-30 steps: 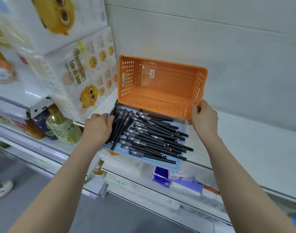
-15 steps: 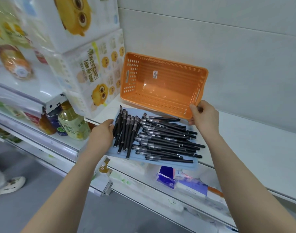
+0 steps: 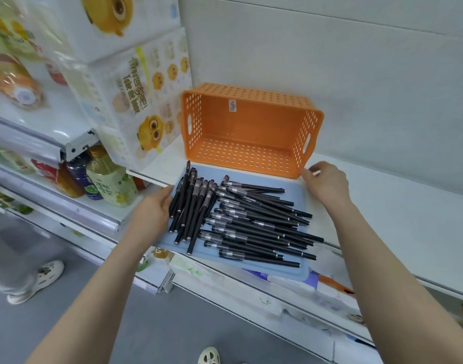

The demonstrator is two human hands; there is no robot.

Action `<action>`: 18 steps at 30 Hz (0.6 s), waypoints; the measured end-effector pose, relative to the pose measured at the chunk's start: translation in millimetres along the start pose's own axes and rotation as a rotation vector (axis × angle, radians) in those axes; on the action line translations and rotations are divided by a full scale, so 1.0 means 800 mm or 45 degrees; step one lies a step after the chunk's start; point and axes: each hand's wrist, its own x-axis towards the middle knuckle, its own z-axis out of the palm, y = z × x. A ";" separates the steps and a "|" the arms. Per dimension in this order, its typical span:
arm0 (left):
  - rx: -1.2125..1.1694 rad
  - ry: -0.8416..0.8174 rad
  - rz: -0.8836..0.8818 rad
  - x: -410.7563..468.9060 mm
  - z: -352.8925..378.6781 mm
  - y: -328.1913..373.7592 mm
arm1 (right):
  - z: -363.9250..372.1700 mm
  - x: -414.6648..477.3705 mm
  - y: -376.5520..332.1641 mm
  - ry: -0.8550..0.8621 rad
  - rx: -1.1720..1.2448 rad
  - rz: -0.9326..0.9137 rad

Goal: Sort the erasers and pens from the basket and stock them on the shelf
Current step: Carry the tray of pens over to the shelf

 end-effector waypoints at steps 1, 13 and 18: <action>-0.007 0.002 0.003 -0.004 0.001 0.002 | -0.003 -0.009 0.007 -0.036 -0.064 0.023; -0.131 0.049 -0.026 -0.050 0.016 0.022 | -0.032 -0.073 0.051 -0.181 0.315 0.162; -0.148 0.013 0.050 -0.053 0.016 0.040 | -0.041 -0.124 0.068 -0.091 0.577 0.220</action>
